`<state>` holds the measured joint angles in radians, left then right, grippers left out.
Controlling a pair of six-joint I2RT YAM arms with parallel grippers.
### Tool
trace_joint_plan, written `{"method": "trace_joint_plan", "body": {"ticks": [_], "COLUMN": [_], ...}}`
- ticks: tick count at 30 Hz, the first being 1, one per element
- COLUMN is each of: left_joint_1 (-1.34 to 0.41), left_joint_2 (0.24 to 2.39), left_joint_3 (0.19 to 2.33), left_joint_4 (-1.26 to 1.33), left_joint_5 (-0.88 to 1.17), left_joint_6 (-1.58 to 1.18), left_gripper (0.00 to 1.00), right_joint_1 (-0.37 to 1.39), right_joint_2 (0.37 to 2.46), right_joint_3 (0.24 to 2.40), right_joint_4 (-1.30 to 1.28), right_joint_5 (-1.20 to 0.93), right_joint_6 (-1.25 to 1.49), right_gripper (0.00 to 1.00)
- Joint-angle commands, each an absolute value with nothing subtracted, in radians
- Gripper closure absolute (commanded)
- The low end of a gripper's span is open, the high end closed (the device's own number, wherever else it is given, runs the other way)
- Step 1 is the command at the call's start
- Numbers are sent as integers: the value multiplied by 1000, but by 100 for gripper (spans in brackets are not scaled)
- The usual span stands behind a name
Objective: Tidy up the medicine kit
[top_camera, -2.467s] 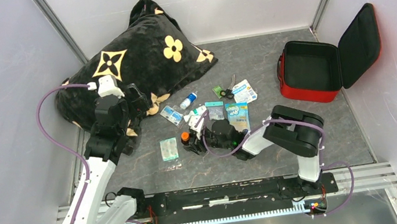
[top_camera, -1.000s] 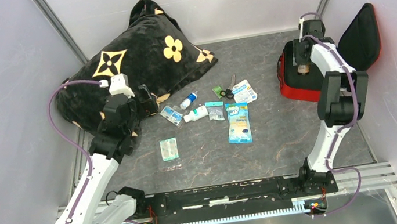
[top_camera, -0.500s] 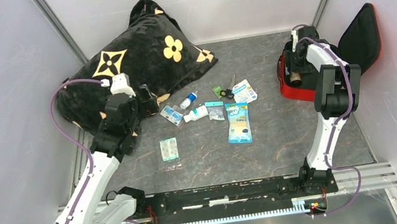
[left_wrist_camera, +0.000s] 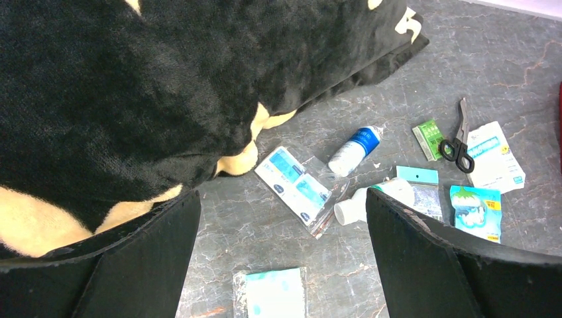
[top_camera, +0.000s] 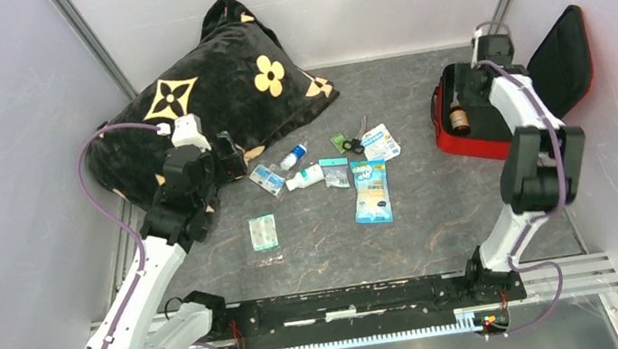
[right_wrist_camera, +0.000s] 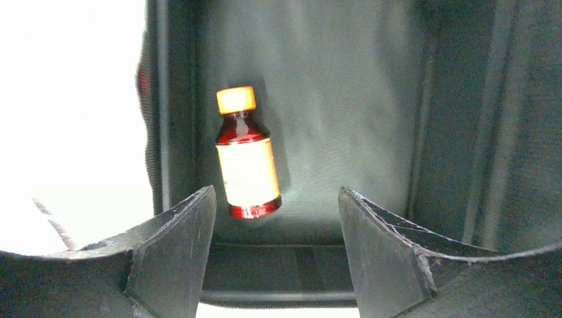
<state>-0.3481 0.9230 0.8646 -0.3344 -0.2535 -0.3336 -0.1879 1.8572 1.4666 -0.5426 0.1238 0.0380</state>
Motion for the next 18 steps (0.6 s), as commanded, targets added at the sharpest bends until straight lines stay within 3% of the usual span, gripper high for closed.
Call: {"method": "trace_joint_plan", "body": {"ticks": [1, 9, 18], "left_joint_1": [-341, -361, -579], "left_joint_2": [929, 998, 1107], "left_joint_3": [887, 907, 849], "left_joint_4": [-303, -277, -145], "left_joint_5": [-250, -98, -54], "left_joint_6": [-305, -367, -505], "left_gripper": [0, 0, 0], "right_joint_1": [-187, 24, 254], "right_joint_2": [1558, 1347, 1224], "right_joint_3": [1389, 1217, 807], "right_joint_4": [-338, -247, -102], "right_joint_5": [104, -41, -173], "right_joint_6": [145, 281, 377], "right_gripper": [26, 27, 28]}}
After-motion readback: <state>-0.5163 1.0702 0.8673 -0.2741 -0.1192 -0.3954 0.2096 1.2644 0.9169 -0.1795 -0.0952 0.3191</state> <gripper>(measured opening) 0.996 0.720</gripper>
